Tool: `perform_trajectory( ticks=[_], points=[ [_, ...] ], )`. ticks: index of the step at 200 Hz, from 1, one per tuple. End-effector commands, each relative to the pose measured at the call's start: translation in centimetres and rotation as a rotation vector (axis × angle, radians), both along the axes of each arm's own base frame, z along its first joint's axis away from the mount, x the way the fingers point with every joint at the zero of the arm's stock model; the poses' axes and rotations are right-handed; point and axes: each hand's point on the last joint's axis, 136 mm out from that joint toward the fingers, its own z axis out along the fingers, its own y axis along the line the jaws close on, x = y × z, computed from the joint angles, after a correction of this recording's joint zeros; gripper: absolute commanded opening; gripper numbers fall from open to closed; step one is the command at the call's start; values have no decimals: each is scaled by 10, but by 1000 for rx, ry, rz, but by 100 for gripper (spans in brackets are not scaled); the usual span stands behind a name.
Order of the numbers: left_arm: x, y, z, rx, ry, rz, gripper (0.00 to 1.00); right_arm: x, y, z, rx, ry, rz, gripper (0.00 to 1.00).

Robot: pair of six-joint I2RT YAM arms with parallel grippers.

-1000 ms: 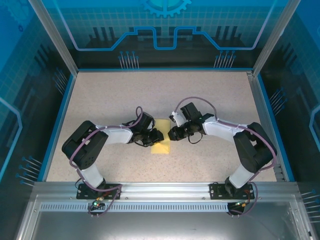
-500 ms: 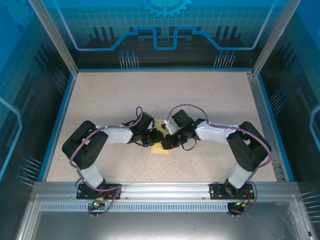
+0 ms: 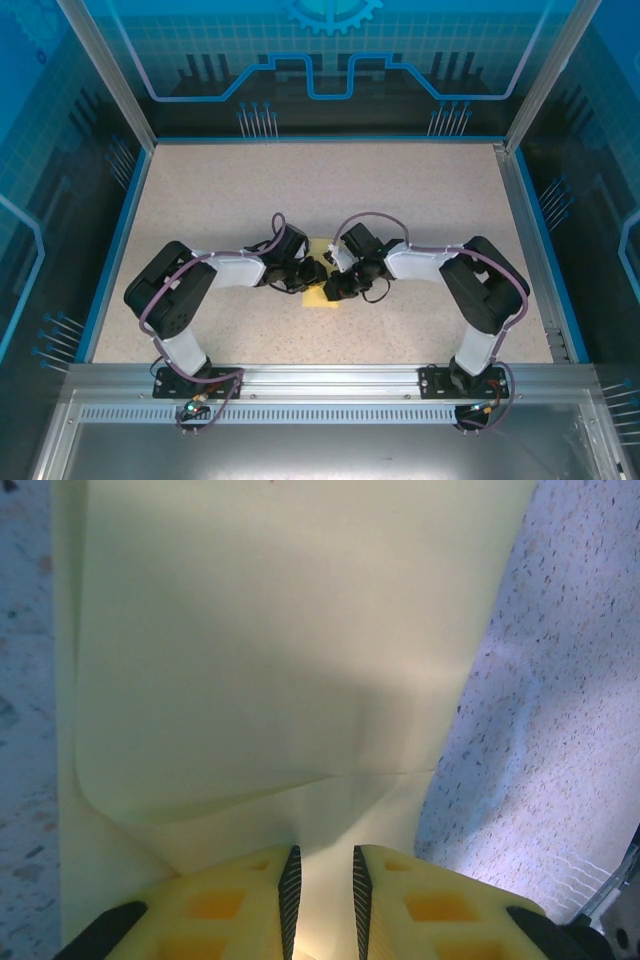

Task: Fold a paper plane with a square sheet of paper (pick it up from the middle)
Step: Fold the triangle a second time at the center of the table.

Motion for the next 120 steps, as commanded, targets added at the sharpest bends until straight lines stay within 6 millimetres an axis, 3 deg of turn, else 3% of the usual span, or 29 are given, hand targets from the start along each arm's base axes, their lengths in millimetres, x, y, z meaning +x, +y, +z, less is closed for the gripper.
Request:
perform_trajectory(
  ticks=[1, 120],
  points=[
    [-6, 2, -14, 39, 39, -11, 25, 2, -5, -8, -49, 13, -19, 10],
    [-6, 2, -16, 50, 45, -11, 25, -16, -30, -29, -128, 104, -35, 12]
  ],
)
